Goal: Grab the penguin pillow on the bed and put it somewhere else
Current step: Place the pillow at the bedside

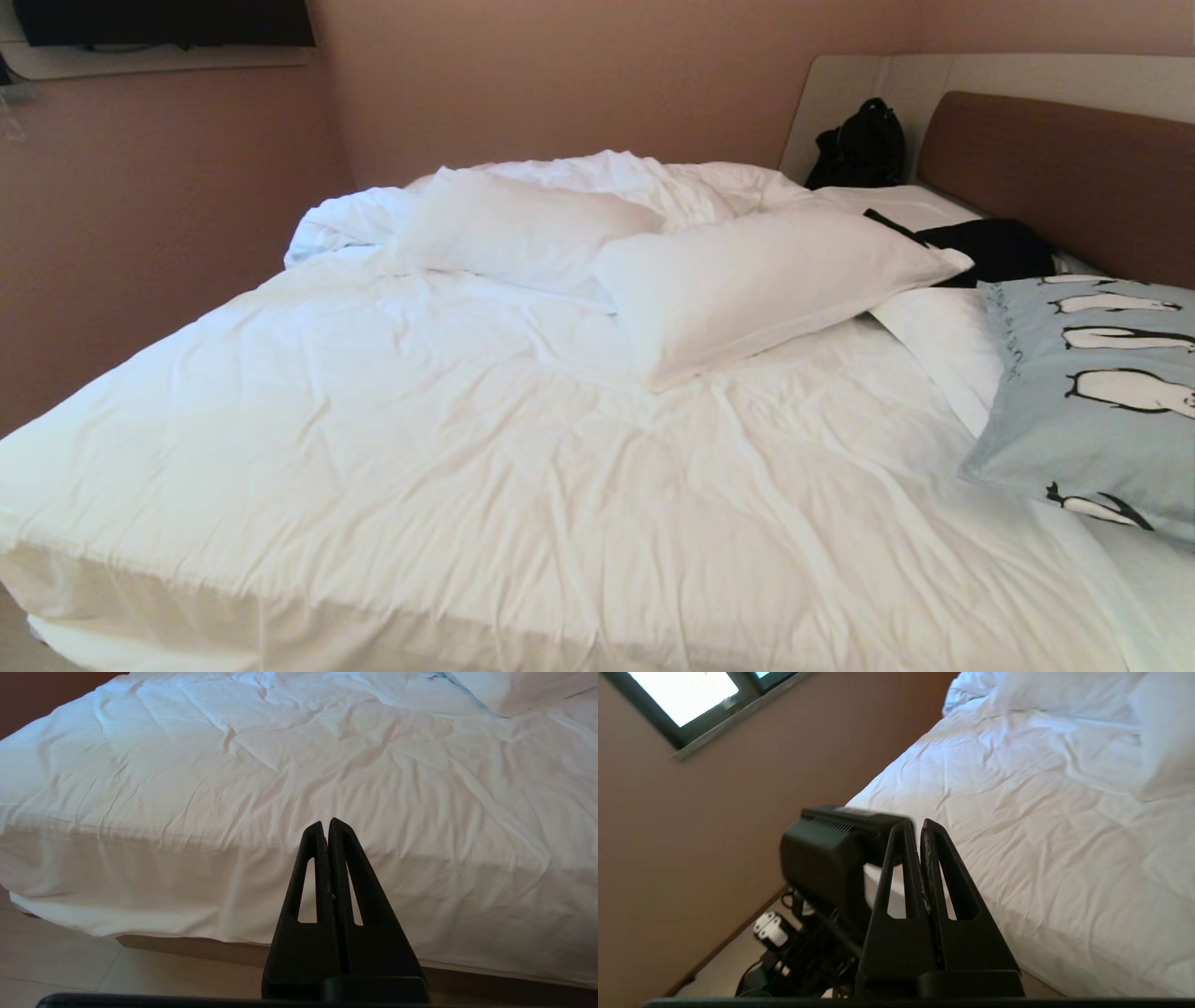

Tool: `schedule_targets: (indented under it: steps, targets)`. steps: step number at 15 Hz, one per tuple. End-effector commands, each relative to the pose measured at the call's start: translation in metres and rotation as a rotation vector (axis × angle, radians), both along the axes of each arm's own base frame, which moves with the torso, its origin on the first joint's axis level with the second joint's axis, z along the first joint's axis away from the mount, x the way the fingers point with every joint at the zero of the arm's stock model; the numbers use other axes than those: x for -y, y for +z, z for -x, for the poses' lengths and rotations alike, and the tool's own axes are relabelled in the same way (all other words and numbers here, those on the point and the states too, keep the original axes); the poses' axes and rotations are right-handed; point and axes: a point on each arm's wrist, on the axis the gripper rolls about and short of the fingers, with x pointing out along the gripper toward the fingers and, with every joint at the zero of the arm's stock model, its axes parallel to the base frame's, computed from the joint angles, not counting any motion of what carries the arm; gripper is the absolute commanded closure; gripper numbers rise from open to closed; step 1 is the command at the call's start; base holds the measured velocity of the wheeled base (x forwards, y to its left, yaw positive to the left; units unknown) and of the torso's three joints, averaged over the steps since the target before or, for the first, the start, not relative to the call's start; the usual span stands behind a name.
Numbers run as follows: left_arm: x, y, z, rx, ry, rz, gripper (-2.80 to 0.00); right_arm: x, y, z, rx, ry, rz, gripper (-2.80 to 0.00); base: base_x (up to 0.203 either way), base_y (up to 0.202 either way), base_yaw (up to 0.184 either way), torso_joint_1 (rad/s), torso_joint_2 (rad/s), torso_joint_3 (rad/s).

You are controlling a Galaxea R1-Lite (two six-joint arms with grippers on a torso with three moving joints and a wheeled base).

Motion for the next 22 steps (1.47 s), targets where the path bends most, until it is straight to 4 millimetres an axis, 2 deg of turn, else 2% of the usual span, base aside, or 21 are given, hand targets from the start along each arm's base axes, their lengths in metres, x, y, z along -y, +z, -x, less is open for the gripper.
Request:
schedule_targets:
  steps: [1,3,5,6,8,12,18,20,22]
  targets:
    - [0.0,0.0,0.0,0.001,0.0,0.0,0.0,0.008,0.0,0.009,-0.014,0.068,-0.005,0.0,0.0,0.0,0.0,0.0,0.0,0.0]
    - [0.0,0.0,0.0,0.001,0.0,0.0,0.0,0.024,0.003,0.022,-0.023,0.191,-0.013,0.0,0.0,0.0,0.0,0.0,0.0,0.0]
    - [0.0,0.0,0.0,0.001,0.0,0.0,0.0,0.04,0.005,0.026,-0.047,0.289,-0.034,0.0,0.0,0.0,0.0,0.0,0.0,0.0]
    - [0.0,0.0,0.0,0.001,0.0,0.0,0.0,0.043,0.006,0.024,-0.057,0.3,-0.042,0.0,0.0,0.0,0.0,0.0,0.0,0.0]
    - [0.0,0.0,0.0,0.001,-0.002,0.0,0.0,0.062,0.001,0.015,-0.112,0.379,-0.087,0.0,0.0,0.0,0.0,0.0,0.0,0.0]
    - [0.0,0.0,0.0,0.001,-0.001,0.0,0.0,0.092,-0.019,-0.007,-0.257,0.532,-0.18,0.0,0.0,0.0,0.0,0.0,0.0,0.0]
    - [0.0,0.0,0.0,0.001,0.0,0.0,0.0,0.095,-0.025,-0.011,-0.238,0.543,-0.165,0.0,0.0,0.0,0.0,0.0,0.0,0.0]
    - [0.0,0.0,0.0,0.001,-0.002,0.0,0.0,0.095,-0.022,-0.012,-0.159,0.563,-0.222,0.0,0.0,0.0,0.0,0.0,0.0,0.0]
    - [0.0,0.0,0.0,0.001,0.0,0.0,0.0,0.091,-0.012,-0.001,-0.054,0.589,-0.251,0.0,0.0,0.0,0.0,0.0,0.0,0.0]
